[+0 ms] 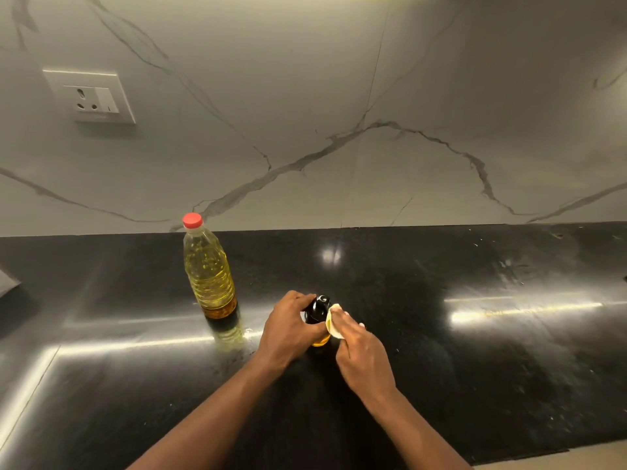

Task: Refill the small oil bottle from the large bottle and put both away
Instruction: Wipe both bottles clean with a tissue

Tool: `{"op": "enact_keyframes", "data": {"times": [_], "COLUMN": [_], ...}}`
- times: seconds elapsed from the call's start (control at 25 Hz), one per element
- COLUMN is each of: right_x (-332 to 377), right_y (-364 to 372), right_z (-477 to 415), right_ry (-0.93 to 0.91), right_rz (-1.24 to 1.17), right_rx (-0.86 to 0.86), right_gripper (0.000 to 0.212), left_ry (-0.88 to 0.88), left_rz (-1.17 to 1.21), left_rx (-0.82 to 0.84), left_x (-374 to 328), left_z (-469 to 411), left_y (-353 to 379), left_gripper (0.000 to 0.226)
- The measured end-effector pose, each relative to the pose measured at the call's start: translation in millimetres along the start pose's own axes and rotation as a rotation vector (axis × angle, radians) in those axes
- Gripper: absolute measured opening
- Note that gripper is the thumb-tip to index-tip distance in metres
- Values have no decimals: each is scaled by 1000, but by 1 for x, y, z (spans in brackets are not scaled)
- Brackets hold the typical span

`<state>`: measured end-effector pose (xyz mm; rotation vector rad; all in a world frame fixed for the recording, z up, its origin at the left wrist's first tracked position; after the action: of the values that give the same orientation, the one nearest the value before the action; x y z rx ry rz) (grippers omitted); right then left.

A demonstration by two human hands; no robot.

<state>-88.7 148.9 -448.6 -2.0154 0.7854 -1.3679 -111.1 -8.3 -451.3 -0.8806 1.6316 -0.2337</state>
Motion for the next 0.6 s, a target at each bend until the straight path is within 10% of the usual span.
{"op": "enact_keyframes", "data": {"times": [0.28, 0.6], "right_x": [-36, -40], "right_y": [28, 38], "right_z": [0, -3], "right_ry": [764, 799], "right_rz": [-513, -539], "right_rx": [-34, -83], "right_gripper": [34, 34], "left_ry": [19, 45], "left_rz": [-28, -24], "left_rx": [36, 42], "left_x": [-1, 3], "left_z": [-4, -4], "left_y": [0, 4], "left_gripper": [53, 52]}}
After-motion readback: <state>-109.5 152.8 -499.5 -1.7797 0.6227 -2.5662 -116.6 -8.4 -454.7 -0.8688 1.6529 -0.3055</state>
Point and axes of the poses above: each hand's wrist, its own z-axis away from the middle knuckle, its own y-axis out of the palm, x = y × z, the point moved 8 cm from there along -z, towards the middle knuckle, and after that the axes turned 15 degrees about -x, right-handed, at the moved point
